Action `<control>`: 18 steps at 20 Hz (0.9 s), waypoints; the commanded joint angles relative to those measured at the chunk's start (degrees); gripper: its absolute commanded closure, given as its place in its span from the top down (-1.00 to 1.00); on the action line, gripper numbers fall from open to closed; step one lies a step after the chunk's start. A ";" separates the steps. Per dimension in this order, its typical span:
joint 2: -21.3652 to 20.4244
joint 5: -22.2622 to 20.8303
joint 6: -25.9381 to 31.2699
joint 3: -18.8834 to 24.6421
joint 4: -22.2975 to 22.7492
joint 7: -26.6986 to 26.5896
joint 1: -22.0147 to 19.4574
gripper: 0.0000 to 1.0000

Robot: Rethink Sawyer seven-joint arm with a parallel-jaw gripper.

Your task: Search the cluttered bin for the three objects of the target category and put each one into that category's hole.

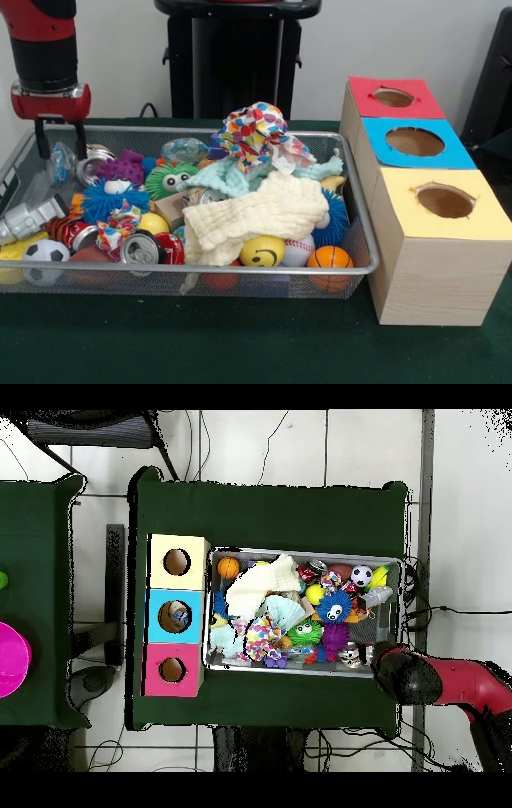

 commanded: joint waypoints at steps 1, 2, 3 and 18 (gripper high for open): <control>0.15 -3.84 6.87 1.22 -3.56 -18.77 -0.12 1.00; 0.32 -4.02 6.74 1.03 -3.33 -18.63 -0.15 1.00; 0.47 -4.21 6.58 0.77 -3.07 -18.50 -0.35 1.00; 5.69 -7.58 7.38 -1.99 -3.85 -20.21 -1.40 1.00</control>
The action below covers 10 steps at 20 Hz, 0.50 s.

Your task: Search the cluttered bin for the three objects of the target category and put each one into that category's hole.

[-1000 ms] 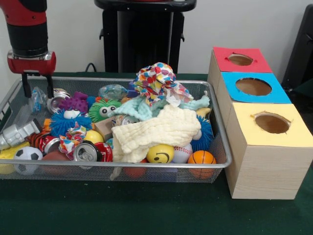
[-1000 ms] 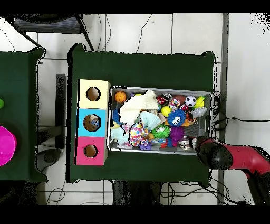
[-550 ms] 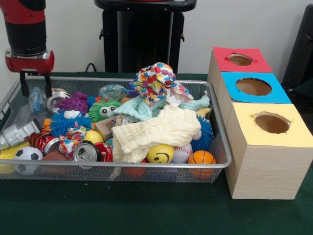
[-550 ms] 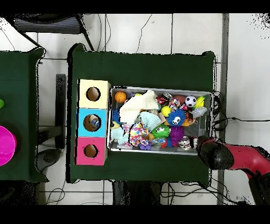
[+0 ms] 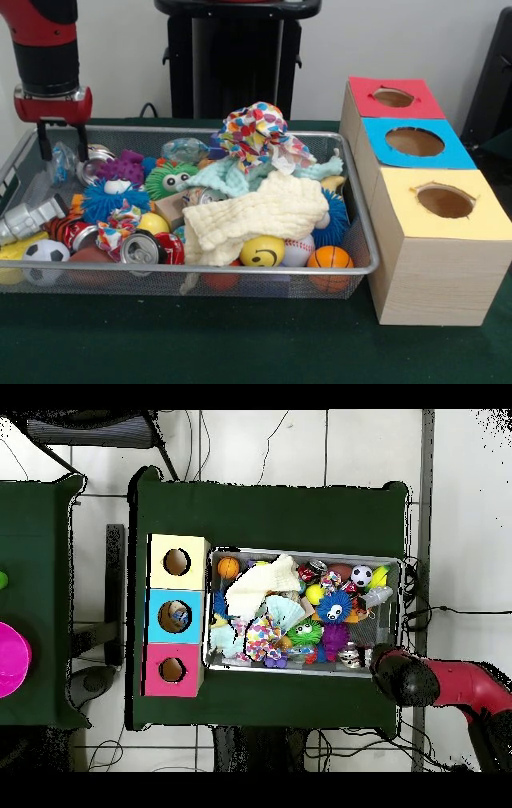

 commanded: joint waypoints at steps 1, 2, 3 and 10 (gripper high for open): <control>4.52 -6.20 7.23 -1.54 -3.62 -20.26 -1.39 1.00; 4.49 -6.42 7.28 -1.63 -3.55 -20.29 -1.45 1.00; 4.19 -6.53 7.38 -1.67 -3.31 -20.33 -1.53 1.00; 1.66 -6.91 7.53 -1.90 -2.31 -20.18 -1.79 1.00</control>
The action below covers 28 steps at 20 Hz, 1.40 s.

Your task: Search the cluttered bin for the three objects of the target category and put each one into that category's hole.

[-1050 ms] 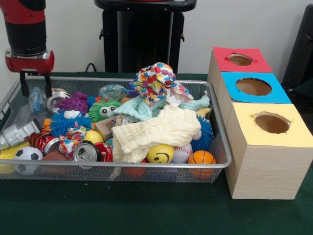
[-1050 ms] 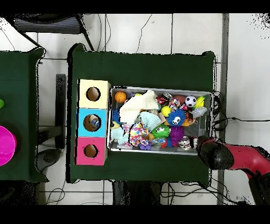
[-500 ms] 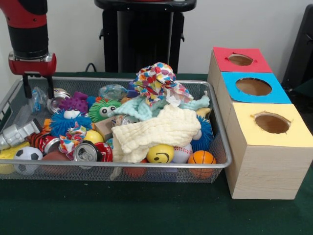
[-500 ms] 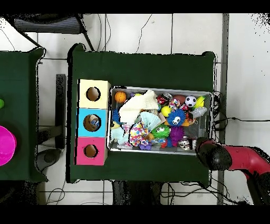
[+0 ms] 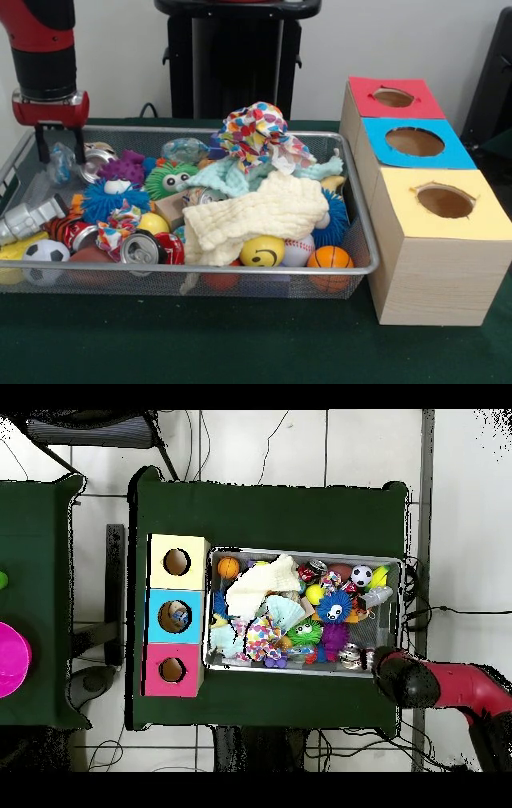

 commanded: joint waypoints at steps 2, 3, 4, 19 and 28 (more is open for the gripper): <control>-0.65 -5.22 7.71 -1.74 -1.38 -20.08 -0.83 1.00; -0.99 -5.15 7.85 -1.75 -1.29 -19.97 -0.71 1.00; -1.31 -5.07 7.99 -1.72 -1.17 -20.00 -0.66 1.00; 4.20 -8.40 5.65 -3.42 -1.74 -16.06 0.70 1.00; 8.05 -10.99 2.98 -4.62 -2.42 -12.57 1.40 1.00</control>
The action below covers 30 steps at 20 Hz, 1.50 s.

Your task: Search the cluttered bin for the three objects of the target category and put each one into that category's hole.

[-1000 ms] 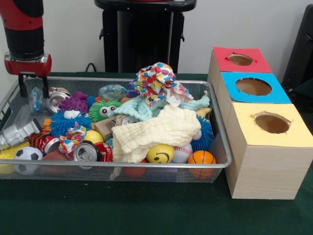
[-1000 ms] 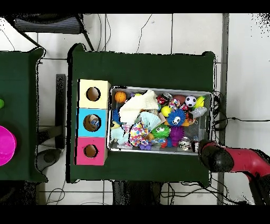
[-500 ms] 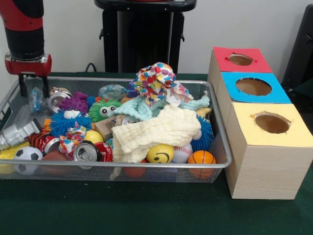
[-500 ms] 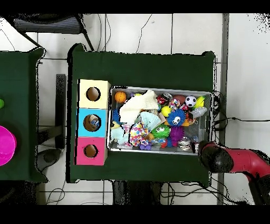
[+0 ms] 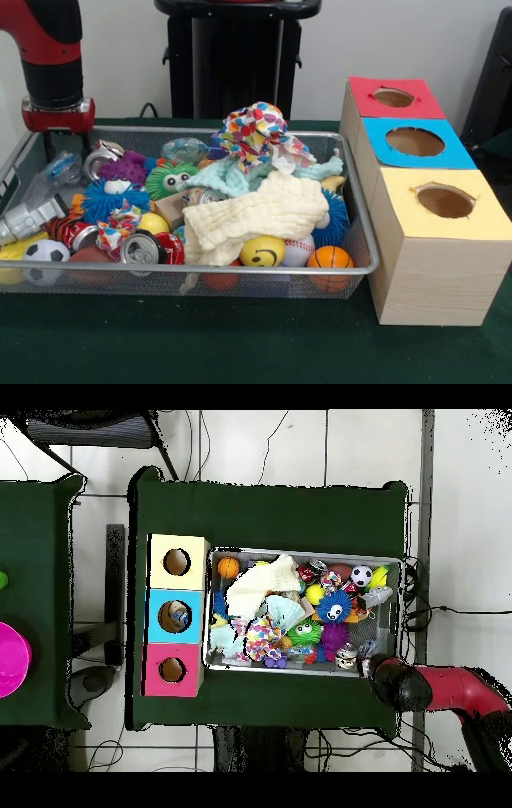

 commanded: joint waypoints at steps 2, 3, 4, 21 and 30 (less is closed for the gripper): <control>6.03 -6.84 1.56 -3.38 -2.25 -12.38 1.14 1.00; 6.27 -6.97 1.24 -3.32 -2.26 -12.28 1.06 1.00; 6.30 -6.89 0.77 -3.11 -2.05 -12.14 0.70 1.00; 0.87 -4.62 -12.30 -8.61 1.42 4.83 2.93 -1.00; -6.68 -0.48 -14.59 -10.74 5.97 6.78 4.85 -1.00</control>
